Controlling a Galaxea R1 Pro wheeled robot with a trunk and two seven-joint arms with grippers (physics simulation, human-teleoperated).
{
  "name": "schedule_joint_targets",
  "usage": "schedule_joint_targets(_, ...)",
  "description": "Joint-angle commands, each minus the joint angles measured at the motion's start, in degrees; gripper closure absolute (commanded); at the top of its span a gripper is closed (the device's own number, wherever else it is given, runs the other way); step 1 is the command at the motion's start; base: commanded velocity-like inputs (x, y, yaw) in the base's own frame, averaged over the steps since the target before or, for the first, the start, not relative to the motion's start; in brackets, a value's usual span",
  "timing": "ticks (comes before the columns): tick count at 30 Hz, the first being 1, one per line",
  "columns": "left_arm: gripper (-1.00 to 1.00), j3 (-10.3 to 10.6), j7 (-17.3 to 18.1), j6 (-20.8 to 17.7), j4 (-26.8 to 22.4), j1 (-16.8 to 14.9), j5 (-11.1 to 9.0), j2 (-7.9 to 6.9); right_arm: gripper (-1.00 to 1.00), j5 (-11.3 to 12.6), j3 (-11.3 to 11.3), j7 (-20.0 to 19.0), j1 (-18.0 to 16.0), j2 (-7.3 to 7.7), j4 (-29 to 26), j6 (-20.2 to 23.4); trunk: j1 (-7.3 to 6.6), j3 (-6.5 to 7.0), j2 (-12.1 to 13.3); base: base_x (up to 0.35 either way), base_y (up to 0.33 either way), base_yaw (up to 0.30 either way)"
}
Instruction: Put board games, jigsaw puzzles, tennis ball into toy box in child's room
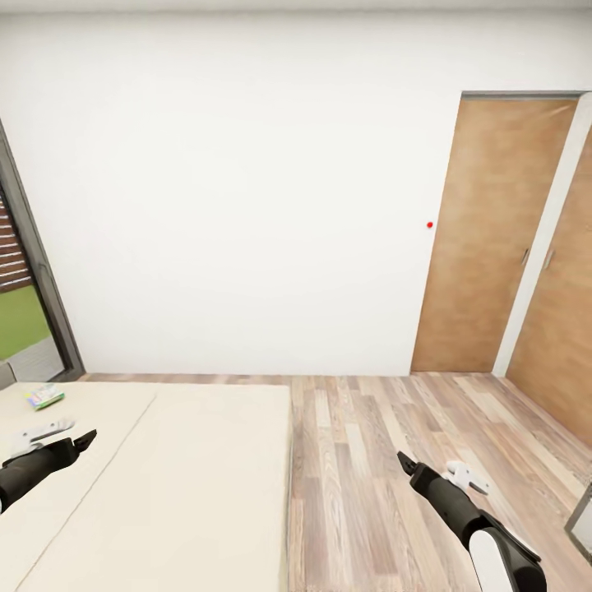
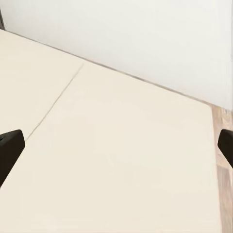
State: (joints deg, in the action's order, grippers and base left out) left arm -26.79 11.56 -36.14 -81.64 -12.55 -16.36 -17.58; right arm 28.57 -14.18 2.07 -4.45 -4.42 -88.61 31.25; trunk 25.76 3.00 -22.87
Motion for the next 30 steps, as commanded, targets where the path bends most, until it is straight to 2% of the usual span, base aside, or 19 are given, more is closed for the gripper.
schedule_joint_targets(1,-1.0,-0.1,0.2,-0.3,0.0,0.0,-0.2,0.0,-1.0,0.5,-0.1,0.2,0.0,-0.06,-0.1,0.3,0.02,-0.09,-0.1,0.0,0.28,-0.21)
schedule_joint_targets(21,-1.0,-0.1,0.2,-0.4,0.0,0.0,-0.2,0.01,-1.0,0.5,-0.1,0.2,0.0,-0.06,-0.1,0.3,0.02,-1.3,-0.1,0.0,0.281,-0.22)
schedule_joint_targets(30,-1.0,-0.1,0.2,-0.4,0.0,0.0,-0.2,0.0,-1.0,0.5,-0.1,0.2,0.0,-0.06,-0.1,0.3,0.02,-1.69,-0.1,-0.006,0.087,-0.186)
